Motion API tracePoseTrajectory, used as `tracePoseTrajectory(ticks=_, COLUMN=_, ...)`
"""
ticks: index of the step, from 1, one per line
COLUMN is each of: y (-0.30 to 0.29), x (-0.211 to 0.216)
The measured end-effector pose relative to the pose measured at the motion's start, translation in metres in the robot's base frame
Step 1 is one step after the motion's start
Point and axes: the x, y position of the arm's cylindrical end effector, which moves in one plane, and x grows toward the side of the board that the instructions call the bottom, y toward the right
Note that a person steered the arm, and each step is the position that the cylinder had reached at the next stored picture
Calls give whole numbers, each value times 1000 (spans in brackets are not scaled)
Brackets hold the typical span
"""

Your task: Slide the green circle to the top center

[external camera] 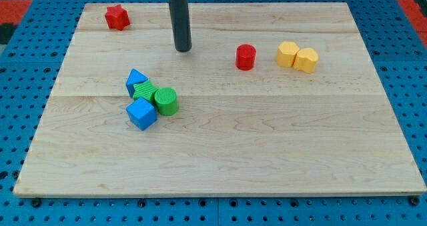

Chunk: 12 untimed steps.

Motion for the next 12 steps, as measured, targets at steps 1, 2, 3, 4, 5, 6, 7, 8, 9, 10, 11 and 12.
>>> tracePoseTrajectory(ticks=1, y=28, x=100)
tracePoseTrajectory(ticks=2, y=39, x=140)
tracePoseTrajectory(ticks=3, y=-39, x=109)
tracePoseTrajectory(ticks=4, y=-38, x=78)
tracePoseTrajectory(ticks=5, y=-40, x=62)
tracePoseTrajectory(ticks=6, y=-38, x=-17)
tracePoseTrajectory(ticks=7, y=-51, x=13)
tracePoseTrajectory(ticks=8, y=-83, x=-18)
tracePoseTrajectory(ticks=9, y=-24, x=-33)
tracePoseTrajectory(ticks=10, y=-18, x=-18)
tracePoseTrajectory(ticks=11, y=-82, x=-30)
tracePoseTrajectory(ticks=12, y=-44, x=-59)
